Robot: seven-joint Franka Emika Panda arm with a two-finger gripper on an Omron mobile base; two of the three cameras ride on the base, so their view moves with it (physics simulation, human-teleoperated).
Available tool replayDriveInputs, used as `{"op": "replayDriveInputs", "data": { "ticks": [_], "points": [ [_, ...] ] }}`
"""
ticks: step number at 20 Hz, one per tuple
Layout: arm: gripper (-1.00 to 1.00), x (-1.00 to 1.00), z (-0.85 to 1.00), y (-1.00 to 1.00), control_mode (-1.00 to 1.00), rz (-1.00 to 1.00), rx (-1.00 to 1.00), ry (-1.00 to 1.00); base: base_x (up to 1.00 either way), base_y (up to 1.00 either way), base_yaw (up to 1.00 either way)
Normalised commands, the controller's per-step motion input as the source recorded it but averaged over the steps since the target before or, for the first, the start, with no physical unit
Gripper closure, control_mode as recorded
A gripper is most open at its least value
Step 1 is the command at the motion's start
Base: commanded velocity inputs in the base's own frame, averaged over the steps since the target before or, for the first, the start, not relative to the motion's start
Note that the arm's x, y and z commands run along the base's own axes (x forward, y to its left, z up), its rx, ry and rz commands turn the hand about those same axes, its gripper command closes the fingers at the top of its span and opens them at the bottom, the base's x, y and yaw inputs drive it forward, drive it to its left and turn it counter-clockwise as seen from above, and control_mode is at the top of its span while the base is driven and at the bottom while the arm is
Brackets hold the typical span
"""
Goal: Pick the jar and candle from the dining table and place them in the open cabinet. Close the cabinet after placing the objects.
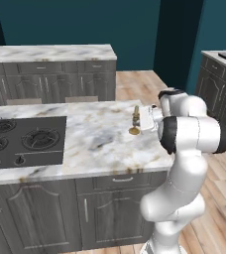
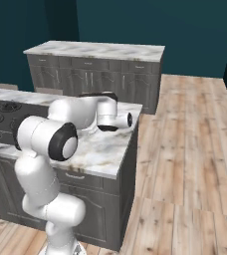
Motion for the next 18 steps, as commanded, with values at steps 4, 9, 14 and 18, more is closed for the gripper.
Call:
{"op": "replayDriveInputs", "data": {
  "ticks": [4, 9, 14, 18],
  "points": [
    [1.00, -0.48, 0.43, 0.03, -1.00, -0.02, 0.00, 0.00, 0.00, 0.00, 0.00],
    [1.00, -0.39, 0.46, 0.04, -1.00, -0.08, 0.00, 0.00, 0.00, 0.00, 0.00],
    [1.00, -0.32, 0.35, 0.05, -1.00, -0.13, 0.00, 0.00, 0.00, 0.00, 0.00],
    [1.00, -0.29, 0.34, 0.08, -1.00, -0.13, 0.00, 0.00, 0.00, 0.00, 0.00]
  ]
}}
